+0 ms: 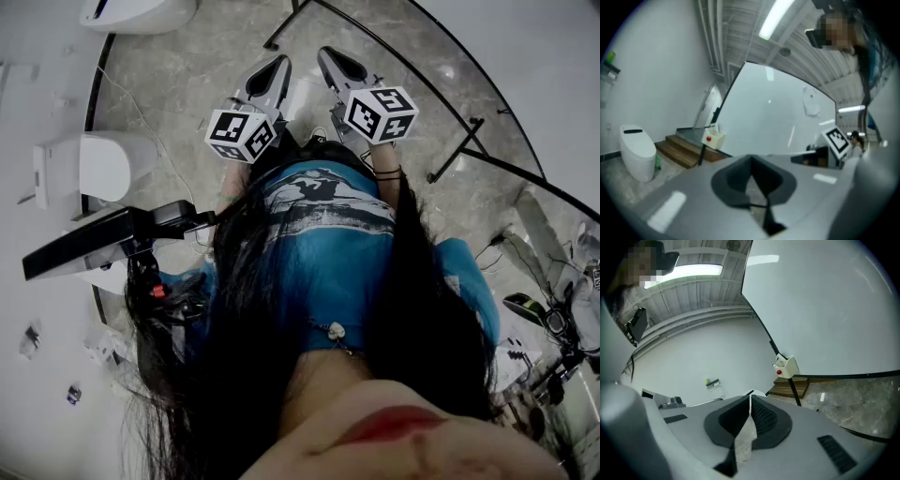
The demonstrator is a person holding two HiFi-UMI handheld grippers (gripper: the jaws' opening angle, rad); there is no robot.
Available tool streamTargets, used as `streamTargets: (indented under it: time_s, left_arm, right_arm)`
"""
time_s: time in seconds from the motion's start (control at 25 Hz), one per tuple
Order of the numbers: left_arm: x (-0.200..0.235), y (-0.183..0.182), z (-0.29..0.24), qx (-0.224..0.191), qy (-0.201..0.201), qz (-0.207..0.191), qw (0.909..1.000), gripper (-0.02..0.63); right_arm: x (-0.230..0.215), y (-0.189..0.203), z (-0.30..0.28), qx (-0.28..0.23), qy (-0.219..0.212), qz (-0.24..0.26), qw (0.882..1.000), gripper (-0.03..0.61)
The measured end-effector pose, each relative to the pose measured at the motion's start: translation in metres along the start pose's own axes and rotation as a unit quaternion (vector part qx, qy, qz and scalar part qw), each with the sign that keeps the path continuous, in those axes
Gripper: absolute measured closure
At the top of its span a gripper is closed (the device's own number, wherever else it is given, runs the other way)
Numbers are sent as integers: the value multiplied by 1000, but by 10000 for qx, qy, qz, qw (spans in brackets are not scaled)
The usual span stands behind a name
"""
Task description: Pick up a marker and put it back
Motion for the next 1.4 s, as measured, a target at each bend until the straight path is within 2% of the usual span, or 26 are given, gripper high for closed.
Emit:
streamTargets:
  time_s: [0.32,0.48,0.64,0.92,1.16,1.28,1.4]
  left_arm:
    - [4,-13,-15,27,-24,-132,9999,614]
    - [29,-14,-25,44,-61,-102,9999,614]
    - [78,-28,-48,97,12,-17,10000,614]
    - [184,-88,-94,164,133,-141,9997,614]
    - [239,-132,-96,64,263,-256,9993,614]
    - [291,-151,-114,169,402,-201,9988,614]
    - [351,-163,-154,338,592,-140,9976,614]
  right_arm:
    - [-11,-19,-8,-60,-30,95,9999,561]
    - [-19,-23,-32,10,-29,113,9999,561]
    - [-31,-46,-79,89,81,104,9999,561]
    - [-47,-112,-179,116,188,92,9997,561]
    - [-34,-155,-232,51,303,193,9993,561]
    - [-41,-182,-280,46,487,139,9987,561]
    - [-71,-205,-335,71,785,63,9969,561]
Point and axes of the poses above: the fingertips, and each gripper's own axes: z backward along the fingers, x to its left, y out of its underside, the point moved 2 cm from there along z, backward along the fingers, and after that the axes turned 12 degrees about x, right-handed, at the moved point
